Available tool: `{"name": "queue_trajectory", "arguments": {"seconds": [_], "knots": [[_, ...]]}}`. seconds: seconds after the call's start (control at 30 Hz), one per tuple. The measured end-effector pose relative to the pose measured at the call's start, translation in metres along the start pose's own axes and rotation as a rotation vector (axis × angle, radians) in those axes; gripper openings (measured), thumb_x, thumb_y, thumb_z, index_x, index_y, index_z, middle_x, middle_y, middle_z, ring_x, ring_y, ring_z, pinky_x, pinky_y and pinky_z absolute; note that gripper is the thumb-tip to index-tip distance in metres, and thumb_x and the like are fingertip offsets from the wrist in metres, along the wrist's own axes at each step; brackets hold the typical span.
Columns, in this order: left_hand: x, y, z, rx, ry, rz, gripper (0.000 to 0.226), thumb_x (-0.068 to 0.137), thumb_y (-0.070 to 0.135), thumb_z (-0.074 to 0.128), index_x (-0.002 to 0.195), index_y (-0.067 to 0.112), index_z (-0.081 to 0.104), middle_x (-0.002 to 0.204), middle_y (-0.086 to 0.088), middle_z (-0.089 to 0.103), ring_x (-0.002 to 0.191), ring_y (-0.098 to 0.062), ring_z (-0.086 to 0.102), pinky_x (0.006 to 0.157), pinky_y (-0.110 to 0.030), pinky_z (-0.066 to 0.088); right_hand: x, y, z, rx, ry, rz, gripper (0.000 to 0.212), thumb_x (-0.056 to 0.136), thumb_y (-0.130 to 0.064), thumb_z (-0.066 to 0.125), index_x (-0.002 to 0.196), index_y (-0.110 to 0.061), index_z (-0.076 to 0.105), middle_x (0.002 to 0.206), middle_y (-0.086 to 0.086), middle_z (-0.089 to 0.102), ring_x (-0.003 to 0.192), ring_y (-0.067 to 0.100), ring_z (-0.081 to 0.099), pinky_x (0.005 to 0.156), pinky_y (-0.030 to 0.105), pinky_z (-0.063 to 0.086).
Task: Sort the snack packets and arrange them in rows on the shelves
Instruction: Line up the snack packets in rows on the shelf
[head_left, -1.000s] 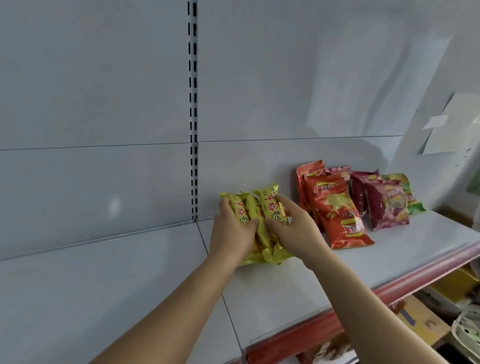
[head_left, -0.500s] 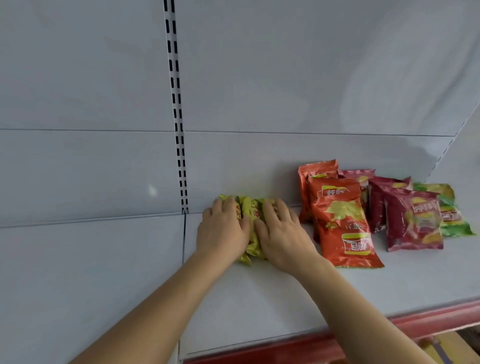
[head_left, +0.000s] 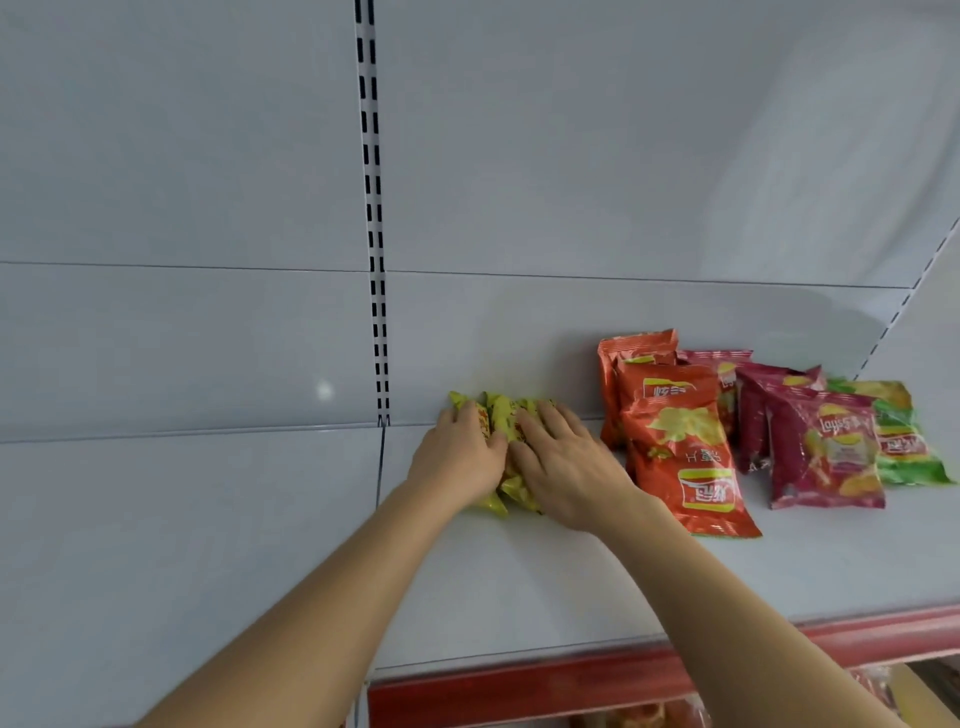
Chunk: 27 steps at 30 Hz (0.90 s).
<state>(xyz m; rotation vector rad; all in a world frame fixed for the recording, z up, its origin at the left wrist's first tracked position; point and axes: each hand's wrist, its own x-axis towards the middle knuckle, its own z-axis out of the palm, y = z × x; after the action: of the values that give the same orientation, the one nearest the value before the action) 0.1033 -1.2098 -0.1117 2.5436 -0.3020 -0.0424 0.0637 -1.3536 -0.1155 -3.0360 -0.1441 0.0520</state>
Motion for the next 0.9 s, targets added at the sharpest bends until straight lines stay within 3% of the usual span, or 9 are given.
{"name": "queue_trajectory", "arguments": {"seconds": [0.1, 0.23, 0.33, 0.43, 0.5, 0.67, 0.9], "knots": [[-0.008, -0.005, -0.012, 0.004, 0.07, 0.005, 0.053, 0.106, 0.043, 0.043, 0.149, 0.013, 0.038, 0.149, -0.013, 0.044, 0.132, -0.037, 0.05, 0.103, -0.044, 0.045, -0.007, -0.003, -0.008, 0.029, 0.183, 0.017, 0.084, 0.088, -0.056, 0.0, 0.151, -0.016, 0.038, 0.161, 0.011, 0.029, 0.15, 0.033, 0.022, 0.122, 0.05, 0.023], [-0.024, -0.018, -0.021, 0.094, 0.235, 0.065, 0.053, 0.105, 0.041, 0.044, 0.148, 0.009, 0.044, 0.143, -0.012, 0.051, 0.131, -0.035, 0.05, 0.102, -0.043, 0.045, -0.014, -0.018, -0.014, 0.013, 0.24, 0.02, 0.064, 0.103, -0.054, 0.019, 0.157, -0.02, 0.024, 0.166, 0.009, 0.017, 0.154, 0.026, 0.007, 0.124, 0.042, 0.013], [-0.042, -0.034, -0.031, 0.178, 0.349, 0.071, 0.058, 0.098, 0.043, 0.04, 0.141, 0.005, 0.052, 0.134, -0.016, 0.058, 0.128, -0.039, 0.052, 0.103, -0.048, 0.044, -0.017, -0.039, -0.019, -0.027, 0.248, -0.002, 0.062, 0.103, -0.053, 0.024, 0.157, -0.023, 0.021, 0.166, 0.008, 0.015, 0.154, 0.027, 0.004, 0.124, 0.043, 0.012], [-0.065, -0.055, -0.05, 0.271, 0.36, -0.003, 0.059, 0.106, 0.044, 0.041, 0.155, 0.012, 0.039, 0.16, -0.015, 0.038, 0.15, -0.035, 0.03, 0.122, -0.051, 0.025, -0.024, -0.073, -0.024, -0.042, 0.247, -0.067, 0.065, 0.102, -0.057, 0.021, 0.158, -0.025, 0.018, 0.167, 0.007, 0.012, 0.155, 0.027, 0.001, 0.124, 0.045, 0.01], [-0.081, -0.074, -0.066, 0.321, 0.386, -0.028, 0.062, 0.107, 0.048, 0.036, 0.16, 0.016, 0.028, 0.167, -0.011, 0.026, 0.156, -0.03, 0.018, 0.125, -0.05, 0.018, -0.028, -0.1, -0.028, -0.06, 0.25, -0.112, 0.068, 0.101, -0.06, 0.018, 0.159, -0.025, 0.014, 0.168, 0.007, 0.008, 0.155, 0.027, -0.004, 0.125, 0.045, 0.008], [-0.135, -0.126, -0.115, 0.361, 0.451, -0.104, 0.065, 0.108, 0.052, 0.028, 0.164, 0.02, 0.018, 0.172, -0.008, 0.016, 0.159, -0.029, 0.01, 0.129, -0.05, 0.011, -0.04, -0.185, -0.032, -0.077, 0.266, -0.201, 0.071, 0.101, -0.063, 0.015, 0.16, -0.024, 0.007, 0.168, 0.008, 0.004, 0.155, 0.028, -0.007, 0.125, 0.046, 0.005], [-0.232, -0.23, -0.196, 0.394, 0.55, -0.198, 0.066, 0.107, 0.051, 0.032, 0.163, 0.018, 0.021, 0.171, -0.009, 0.018, 0.158, -0.03, 0.012, 0.129, -0.048, 0.009, -0.062, -0.338, -0.013, -0.017, 0.276, -0.348, 0.071, 0.101, -0.062, 0.018, 0.161, -0.023, 0.009, 0.168, 0.009, 0.006, 0.155, 0.029, -0.004, 0.125, 0.046, 0.007]]}}
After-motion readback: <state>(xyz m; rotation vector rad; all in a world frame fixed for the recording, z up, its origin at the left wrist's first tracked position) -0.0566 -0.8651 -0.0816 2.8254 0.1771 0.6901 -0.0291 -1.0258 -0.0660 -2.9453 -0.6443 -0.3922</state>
